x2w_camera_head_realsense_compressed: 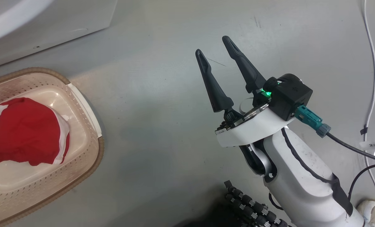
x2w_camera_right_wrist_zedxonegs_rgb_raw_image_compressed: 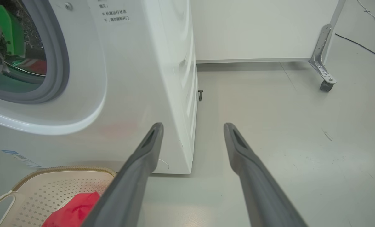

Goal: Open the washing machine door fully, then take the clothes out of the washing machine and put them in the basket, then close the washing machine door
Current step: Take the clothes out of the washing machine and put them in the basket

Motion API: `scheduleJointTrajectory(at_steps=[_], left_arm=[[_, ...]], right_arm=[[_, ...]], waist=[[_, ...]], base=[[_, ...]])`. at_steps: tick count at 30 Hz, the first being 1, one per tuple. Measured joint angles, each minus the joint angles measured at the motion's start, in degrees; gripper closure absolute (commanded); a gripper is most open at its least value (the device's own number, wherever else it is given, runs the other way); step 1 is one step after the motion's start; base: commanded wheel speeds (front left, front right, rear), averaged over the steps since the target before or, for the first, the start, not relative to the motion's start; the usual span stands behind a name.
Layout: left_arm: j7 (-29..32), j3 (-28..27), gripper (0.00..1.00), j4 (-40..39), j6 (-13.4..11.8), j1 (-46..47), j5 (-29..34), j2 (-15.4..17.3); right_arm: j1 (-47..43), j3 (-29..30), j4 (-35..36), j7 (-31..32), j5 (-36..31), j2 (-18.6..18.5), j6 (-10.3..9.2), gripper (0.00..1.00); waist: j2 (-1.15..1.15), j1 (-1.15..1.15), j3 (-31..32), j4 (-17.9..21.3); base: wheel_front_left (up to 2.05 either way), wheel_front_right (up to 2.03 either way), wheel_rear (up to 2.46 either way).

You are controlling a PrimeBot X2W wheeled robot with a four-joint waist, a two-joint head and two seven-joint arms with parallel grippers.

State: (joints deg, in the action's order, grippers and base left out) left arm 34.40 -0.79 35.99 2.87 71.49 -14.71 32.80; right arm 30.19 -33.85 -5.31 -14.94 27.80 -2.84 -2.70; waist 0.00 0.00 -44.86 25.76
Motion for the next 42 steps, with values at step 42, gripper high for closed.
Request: scheduleJointTrajectory(at_steps=[42], left_arm=[[-33.6, 3.6, 1.00, -14.9, -0.1, -29.3, -1.6, -16.2]], right_arm=[[-6.0, 5.1, -9.5, 0.0, -7.5, -0.4, 0.27, 0.00]], waist=[[0.00, -0.01, 17.4, -11.9]], base=[[0.00, 0.00, 0.00]])
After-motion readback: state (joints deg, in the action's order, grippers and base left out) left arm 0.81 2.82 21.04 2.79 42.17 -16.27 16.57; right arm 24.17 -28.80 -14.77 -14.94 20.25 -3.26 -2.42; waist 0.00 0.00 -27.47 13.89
